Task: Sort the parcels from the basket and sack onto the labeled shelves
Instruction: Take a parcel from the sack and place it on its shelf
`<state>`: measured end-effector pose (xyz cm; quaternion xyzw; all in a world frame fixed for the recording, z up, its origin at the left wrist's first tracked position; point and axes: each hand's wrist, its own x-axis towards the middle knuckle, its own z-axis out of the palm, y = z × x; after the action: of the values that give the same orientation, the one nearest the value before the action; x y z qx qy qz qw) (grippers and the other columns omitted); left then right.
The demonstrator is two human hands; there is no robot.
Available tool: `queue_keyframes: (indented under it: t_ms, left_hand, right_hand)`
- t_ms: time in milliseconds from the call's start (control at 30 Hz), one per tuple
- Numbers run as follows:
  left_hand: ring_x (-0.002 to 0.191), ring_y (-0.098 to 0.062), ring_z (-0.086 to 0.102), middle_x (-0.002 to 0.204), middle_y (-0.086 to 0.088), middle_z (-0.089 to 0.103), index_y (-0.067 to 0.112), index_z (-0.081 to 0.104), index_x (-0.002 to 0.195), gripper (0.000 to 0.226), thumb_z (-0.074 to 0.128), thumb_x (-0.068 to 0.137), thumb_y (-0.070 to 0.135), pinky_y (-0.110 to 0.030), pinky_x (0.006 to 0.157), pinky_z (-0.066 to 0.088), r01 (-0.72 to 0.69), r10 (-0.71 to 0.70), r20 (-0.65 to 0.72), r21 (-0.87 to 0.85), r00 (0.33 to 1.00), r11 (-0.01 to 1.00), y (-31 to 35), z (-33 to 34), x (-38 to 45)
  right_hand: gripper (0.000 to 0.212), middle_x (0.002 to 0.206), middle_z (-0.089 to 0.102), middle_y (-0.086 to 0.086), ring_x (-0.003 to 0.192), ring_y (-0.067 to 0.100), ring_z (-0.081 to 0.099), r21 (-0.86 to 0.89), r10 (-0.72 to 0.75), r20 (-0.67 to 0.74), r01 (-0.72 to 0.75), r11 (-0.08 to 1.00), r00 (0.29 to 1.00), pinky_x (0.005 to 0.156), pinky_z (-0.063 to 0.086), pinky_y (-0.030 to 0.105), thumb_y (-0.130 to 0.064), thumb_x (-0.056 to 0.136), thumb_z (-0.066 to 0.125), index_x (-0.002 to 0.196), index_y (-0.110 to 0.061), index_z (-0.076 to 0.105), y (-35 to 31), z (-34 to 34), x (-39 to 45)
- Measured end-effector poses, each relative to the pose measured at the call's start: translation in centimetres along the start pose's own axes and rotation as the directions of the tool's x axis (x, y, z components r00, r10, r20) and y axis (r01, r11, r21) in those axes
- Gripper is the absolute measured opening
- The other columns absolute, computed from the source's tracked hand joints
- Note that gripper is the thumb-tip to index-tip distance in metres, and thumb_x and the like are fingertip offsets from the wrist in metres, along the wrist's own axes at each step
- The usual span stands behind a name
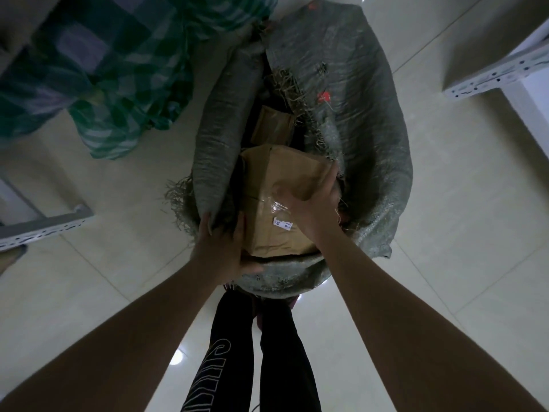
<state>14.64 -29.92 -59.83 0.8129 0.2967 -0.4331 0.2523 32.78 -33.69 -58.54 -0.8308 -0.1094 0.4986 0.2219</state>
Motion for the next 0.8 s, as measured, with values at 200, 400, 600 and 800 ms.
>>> queue_keyframes:
  t_ms: [200,400,600,800]
  left_hand:
    - [0.141,-0.029,0.026,0.147,-0.006,0.042,0.012,0.033,0.148,0.075,0.020,0.093,0.060,-0.050,0.108,-0.019,0.130,-0.102,-0.210,0.126,0.972,0.983,-1.0,1.4,-0.6]
    - [0.091,-0.031,0.067,0.091,-0.011,0.071,0.003,0.066,0.108,0.065,0.035,0.083,0.054,-0.056,0.106,0.028,0.034,-0.018,-0.537,0.020,0.843,0.999,-2.8,2.5,-0.7]
    - [0.085,-0.023,0.071,0.086,-0.005,0.074,0.008,0.061,0.127,0.086,0.005,0.095,0.065,-0.055,0.108,0.030,-0.022,-0.064,-0.510,-0.160,0.858,0.987,-2.6,3.4,-2.3]
    - [0.134,-0.016,0.043,0.137,0.003,0.055,0.032,0.010,0.153,0.117,-0.029,0.056,0.085,-0.047,0.115,-0.009,0.081,-0.157,-0.265,-0.277,0.951,0.957,-2.2,2.1,-2.8]
  right_hand:
    - [0.126,0.156,-0.033,0.007,0.148,0.040,-0.008,-0.127,0.076,0.012,-0.074,0.989,0.997,0.116,0.008,0.064,-0.070,0.068,0.071,0.144,-0.047,-0.027,-2.5,3.9,0.0]
    - [0.137,0.155,-0.035,0.004,0.147,0.043,0.000,-0.176,-0.067,-0.006,0.065,0.982,0.998,0.114,0.022,0.061,-0.067,0.060,0.080,0.143,-0.049,-0.027,-3.1,5.1,-0.8]
    - [0.138,0.156,-0.032,0.008,0.146,0.043,0.011,-0.268,0.019,0.009,-0.016,0.963,1.000,0.117,0.016,0.058,-0.074,0.060,0.073,0.142,-0.044,-0.034,-3.0,5.8,-1.7]
    - [0.130,0.151,0.003,0.016,0.133,0.042,0.025,-0.262,0.054,-0.071,-0.071,0.963,0.996,0.107,0.032,0.056,-0.064,0.066,0.073,0.145,-0.040,-0.027,-4.1,4.5,-2.5]
